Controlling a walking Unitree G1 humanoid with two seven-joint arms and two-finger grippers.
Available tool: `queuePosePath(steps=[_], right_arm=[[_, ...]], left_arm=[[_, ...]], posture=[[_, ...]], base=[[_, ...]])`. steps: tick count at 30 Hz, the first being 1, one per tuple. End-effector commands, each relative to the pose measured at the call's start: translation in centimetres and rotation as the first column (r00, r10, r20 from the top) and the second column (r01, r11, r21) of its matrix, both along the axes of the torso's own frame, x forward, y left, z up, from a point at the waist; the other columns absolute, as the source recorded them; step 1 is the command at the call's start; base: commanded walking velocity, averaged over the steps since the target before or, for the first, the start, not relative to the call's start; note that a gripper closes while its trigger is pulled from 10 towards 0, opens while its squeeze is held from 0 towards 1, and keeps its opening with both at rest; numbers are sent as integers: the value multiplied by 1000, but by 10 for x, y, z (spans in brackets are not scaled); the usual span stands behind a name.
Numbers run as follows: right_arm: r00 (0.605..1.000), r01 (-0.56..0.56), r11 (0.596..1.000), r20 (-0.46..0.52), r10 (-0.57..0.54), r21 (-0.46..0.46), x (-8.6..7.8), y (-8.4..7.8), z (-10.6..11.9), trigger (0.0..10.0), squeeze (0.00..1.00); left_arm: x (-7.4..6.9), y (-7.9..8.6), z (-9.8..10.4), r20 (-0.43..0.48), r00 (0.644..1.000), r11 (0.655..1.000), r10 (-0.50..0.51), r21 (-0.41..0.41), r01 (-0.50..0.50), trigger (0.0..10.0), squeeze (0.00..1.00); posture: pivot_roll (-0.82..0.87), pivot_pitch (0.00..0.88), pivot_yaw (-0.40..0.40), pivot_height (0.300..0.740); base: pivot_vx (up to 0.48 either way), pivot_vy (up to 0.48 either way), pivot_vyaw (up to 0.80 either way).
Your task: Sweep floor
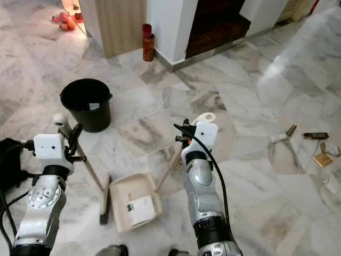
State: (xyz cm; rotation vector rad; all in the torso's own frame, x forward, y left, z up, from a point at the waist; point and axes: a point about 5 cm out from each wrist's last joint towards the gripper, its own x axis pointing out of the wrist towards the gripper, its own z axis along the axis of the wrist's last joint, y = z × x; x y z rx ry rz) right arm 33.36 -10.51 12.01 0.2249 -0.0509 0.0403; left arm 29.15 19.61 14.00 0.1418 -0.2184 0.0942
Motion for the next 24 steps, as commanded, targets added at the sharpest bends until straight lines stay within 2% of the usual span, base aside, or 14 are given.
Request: queuePosePath(steps=[1,3,16,19,22,24], right_arm=[[999,7,1000,45,-8,21,0,-1,9,10000,0],[999,8,1000,43,-9,21,0,-1,9,10000,0],[999,-4,1000,43,4,22,2,0,10,10000,0],[998,-13,1000,53,12,12,2,0,12,10000,0],[997,-28,1000,67,28,-9,2,2,14,10000,0],[997,-28,1000,75,27,14,2,2,15,10000,0]], left_arm=[[-1,-1,1,5,1000,1000,-10,-3,10,10000,0],[-1,-1,1,5,1000,1000,-10,-3,10,10000,0],[0,-2,0,4,1000,1000,1,8,-1,10000,0],[0,-4,2,16,1000,1000,-6,-13,7,10000,0],[0,-3,2,15,1000,1000,-11,-23,12,10000,0],[0,-3,2,15,1000,1000,-10,-25,10,10000,0]], posture=[[70,185,-106,740],[70,185,-106,740],[70,177,-105,740],[68,169,-102,740],[68,167,-102,740],[65,159,-101,740]], base=[[0,0,731],[0,0,731],[0,0,0],[0,0,0],[80,0,794],[313,0,794]])
